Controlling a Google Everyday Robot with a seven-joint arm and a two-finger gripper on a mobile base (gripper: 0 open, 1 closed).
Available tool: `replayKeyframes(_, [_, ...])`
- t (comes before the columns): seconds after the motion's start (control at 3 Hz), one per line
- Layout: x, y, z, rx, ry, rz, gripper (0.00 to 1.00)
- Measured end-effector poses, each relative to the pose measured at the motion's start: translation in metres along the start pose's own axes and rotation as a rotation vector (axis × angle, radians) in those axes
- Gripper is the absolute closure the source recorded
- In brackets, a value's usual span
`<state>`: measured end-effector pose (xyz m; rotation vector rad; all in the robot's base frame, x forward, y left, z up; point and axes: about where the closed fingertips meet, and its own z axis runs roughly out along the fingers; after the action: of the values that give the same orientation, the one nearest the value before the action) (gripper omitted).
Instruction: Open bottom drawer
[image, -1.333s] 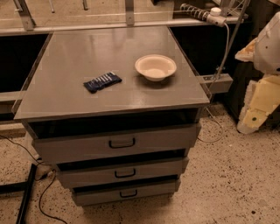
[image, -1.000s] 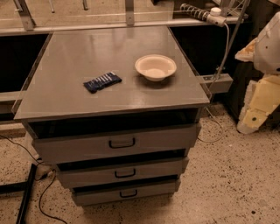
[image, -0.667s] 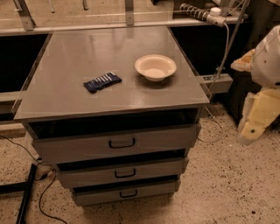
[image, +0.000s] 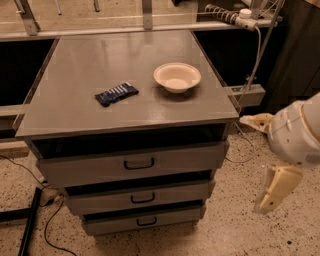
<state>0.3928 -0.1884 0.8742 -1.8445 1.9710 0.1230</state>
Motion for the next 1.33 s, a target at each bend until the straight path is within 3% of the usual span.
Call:
replayKeyframes(0.33, [0.022, 0.022, 0.064, -0.013, -0.030, -0.003, 0.00])
replayKeyframes(0.67, [0.022, 0.022, 0.064, -0.014, -0.030, -0.003, 0.00])
replayKeyframes(1.0, [0.032, 0.034, 0.098, -0.066, -0.042, 0.039, 0.00])
replayKeyframes(1.33, [0.047, 0.042, 0.144, -0.110, -0.087, 0.039, 0.00])
